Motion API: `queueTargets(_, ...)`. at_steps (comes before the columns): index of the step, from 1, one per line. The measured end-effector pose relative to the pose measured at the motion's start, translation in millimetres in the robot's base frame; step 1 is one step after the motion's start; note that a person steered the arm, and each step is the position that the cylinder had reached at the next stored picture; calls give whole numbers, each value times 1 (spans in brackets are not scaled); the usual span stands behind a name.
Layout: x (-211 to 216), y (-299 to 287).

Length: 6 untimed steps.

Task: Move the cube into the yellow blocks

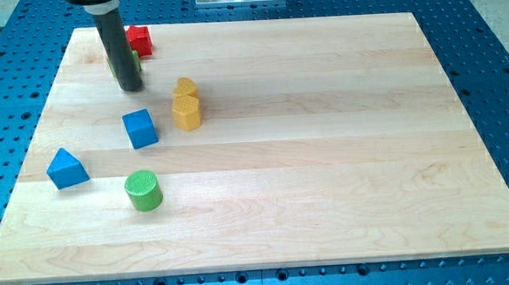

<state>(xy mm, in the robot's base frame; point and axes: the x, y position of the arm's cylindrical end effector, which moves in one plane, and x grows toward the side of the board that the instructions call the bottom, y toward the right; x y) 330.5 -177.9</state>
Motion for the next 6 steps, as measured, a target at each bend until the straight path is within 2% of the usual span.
queueTargets(1,32,-7)
queueTargets(2,87,-36)
queueTargets(3,134,-17)
queueTargets(6,88,87)
